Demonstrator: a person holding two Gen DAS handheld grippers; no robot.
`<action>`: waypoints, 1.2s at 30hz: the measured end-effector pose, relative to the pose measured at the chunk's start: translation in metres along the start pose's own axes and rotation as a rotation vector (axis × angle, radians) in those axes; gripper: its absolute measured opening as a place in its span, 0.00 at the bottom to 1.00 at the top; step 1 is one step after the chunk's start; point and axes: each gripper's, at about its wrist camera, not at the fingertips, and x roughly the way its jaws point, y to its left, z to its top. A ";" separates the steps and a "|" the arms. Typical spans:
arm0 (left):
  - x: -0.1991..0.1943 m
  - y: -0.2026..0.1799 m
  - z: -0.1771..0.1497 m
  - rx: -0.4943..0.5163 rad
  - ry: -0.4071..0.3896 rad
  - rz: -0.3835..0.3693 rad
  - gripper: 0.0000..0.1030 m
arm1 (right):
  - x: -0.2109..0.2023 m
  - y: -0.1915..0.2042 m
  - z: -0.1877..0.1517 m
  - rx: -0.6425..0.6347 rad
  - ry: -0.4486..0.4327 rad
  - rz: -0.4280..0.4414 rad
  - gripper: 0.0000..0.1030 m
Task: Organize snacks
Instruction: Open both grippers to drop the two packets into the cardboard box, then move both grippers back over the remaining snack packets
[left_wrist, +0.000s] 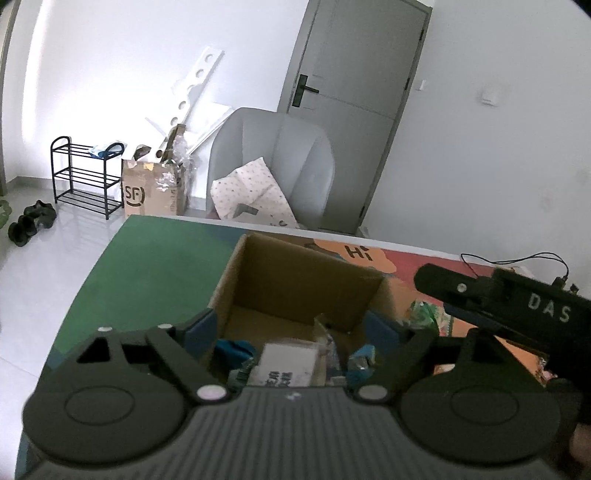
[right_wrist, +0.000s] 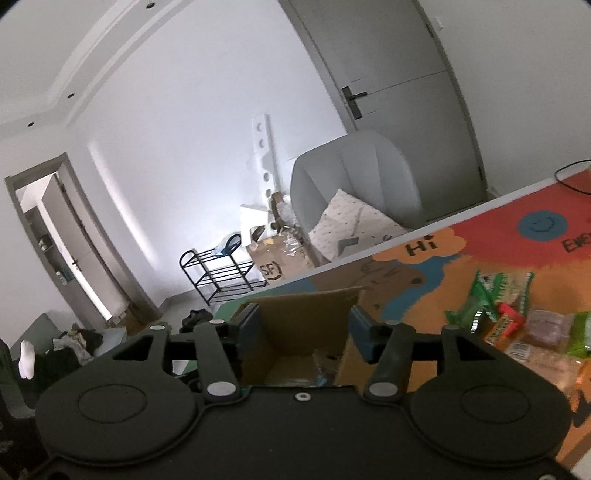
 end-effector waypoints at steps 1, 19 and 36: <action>0.000 -0.002 0.000 0.001 0.000 -0.005 0.85 | -0.002 -0.002 0.000 0.002 -0.002 -0.009 0.55; -0.012 -0.050 -0.007 0.038 -0.024 -0.060 0.92 | -0.060 -0.062 -0.007 0.038 -0.026 -0.149 0.63; -0.003 -0.108 -0.027 0.104 0.011 -0.142 0.93 | -0.103 -0.112 -0.016 0.069 -0.059 -0.255 0.85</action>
